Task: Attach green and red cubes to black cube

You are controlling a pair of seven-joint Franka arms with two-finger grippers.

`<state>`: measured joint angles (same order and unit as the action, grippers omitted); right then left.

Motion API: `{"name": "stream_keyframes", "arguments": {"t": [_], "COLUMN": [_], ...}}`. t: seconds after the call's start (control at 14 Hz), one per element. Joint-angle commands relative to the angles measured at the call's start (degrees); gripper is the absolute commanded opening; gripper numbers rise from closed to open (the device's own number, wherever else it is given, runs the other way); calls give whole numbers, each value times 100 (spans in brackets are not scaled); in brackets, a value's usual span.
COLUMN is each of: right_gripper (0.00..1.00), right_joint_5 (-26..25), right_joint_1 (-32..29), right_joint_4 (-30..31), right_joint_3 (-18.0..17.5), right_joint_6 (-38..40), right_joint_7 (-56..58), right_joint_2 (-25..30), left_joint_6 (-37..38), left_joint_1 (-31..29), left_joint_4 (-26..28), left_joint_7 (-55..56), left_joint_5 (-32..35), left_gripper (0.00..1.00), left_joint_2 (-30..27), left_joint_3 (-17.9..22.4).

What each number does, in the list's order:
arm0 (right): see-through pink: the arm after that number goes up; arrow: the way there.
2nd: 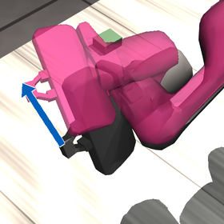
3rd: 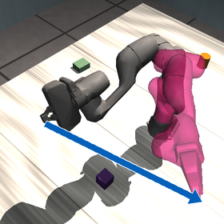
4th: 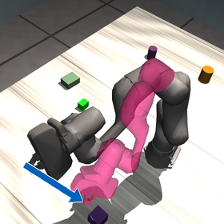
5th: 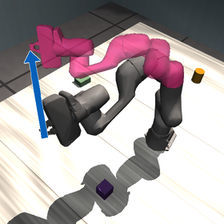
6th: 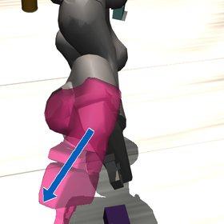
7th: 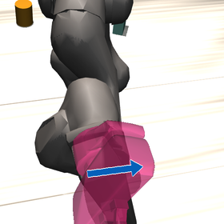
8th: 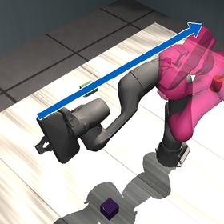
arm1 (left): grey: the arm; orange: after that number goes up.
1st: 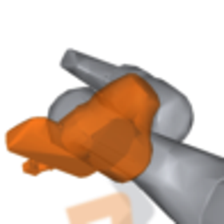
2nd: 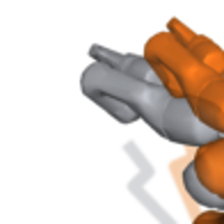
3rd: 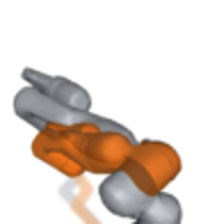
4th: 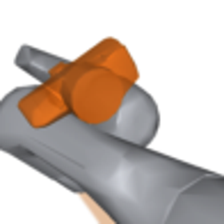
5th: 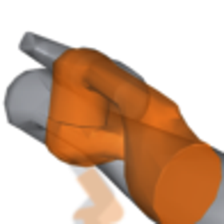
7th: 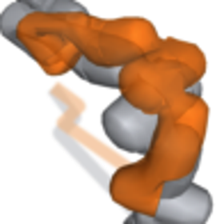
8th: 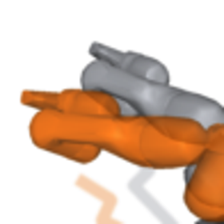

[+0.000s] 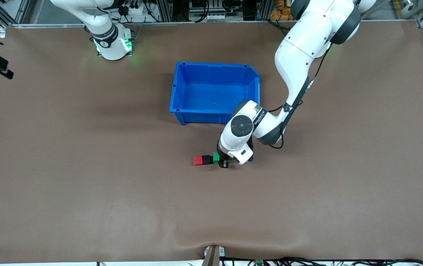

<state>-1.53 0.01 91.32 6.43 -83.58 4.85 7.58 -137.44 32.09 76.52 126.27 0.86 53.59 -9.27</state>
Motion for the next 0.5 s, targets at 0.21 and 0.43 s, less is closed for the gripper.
{"name": "stream_keyframes", "arguments": {"t": [0.21,0.43], "right_gripper": [100,100], "right_joint_5": [-216,-190], "right_joint_1": [-1,25], "right_joint_4": [-238,-238], "right_joint_3": [-54,-63], "right_joint_6": [78,52], "right_joint_7": [42,24], "right_joint_2": [-230,-230], "left_joint_6": [-169,-187], "left_joint_1": [183,175], "left_joint_4": [-304,-295], "left_joint_7": [91,65], "left_joint_5": [-68,-77], "left_gripper": [57,100], "left_joint_2": [230,230], "left_joint_3": [154,154]}}
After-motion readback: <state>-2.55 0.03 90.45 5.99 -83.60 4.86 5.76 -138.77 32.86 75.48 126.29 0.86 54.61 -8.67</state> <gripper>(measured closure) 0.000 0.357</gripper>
